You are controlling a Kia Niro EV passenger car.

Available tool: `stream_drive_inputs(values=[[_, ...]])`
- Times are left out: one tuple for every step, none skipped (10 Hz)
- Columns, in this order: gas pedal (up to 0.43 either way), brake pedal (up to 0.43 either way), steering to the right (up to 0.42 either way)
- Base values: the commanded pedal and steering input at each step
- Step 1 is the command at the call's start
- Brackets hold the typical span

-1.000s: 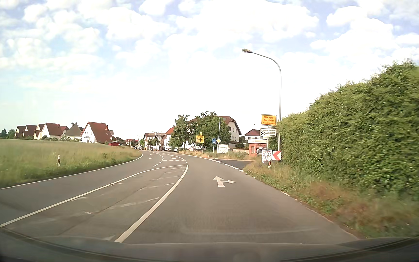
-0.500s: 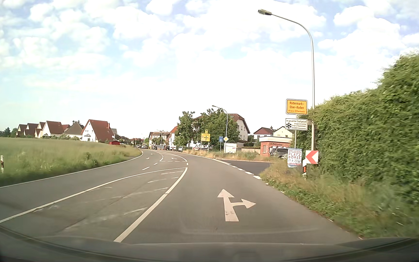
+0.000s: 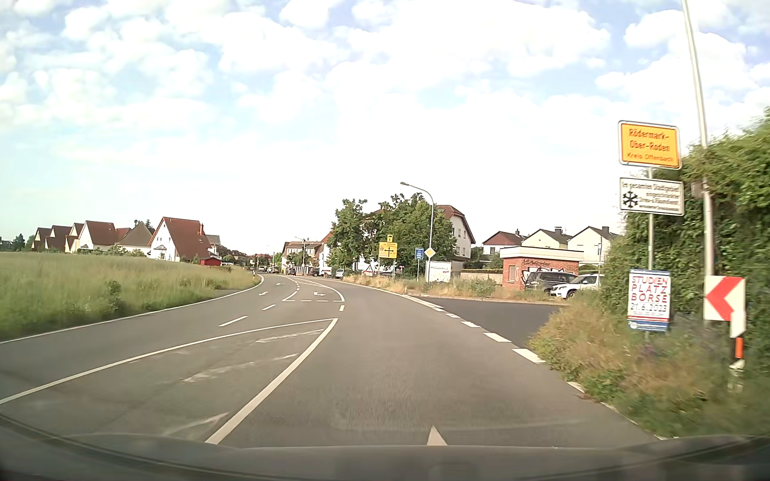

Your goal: Follow the waypoints while adhering to traffic rules and regulations

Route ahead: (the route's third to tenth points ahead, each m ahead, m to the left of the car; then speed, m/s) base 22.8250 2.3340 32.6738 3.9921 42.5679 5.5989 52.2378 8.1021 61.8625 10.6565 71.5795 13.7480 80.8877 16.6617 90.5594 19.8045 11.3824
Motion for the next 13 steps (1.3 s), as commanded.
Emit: stream_drive_inputs(values=[[0.028, 0.03, -0.017], [0.028, 0.024, -0.017], [0.028, 0.03, -0.017], [0.028, 0.024, -0.018], [0.028, 0.024, -0.018], [0.028, 0.03, -0.018], [0.028, 0.024, -0.018], [0.028, 0.024, -0.018], [0.028, 0.03, -0.018], [0.028, 0.024, -0.018], [0.028, 0.024, -0.019], [0.028, 0.024, -0.022], [0.028, 0.03, -0.023]])
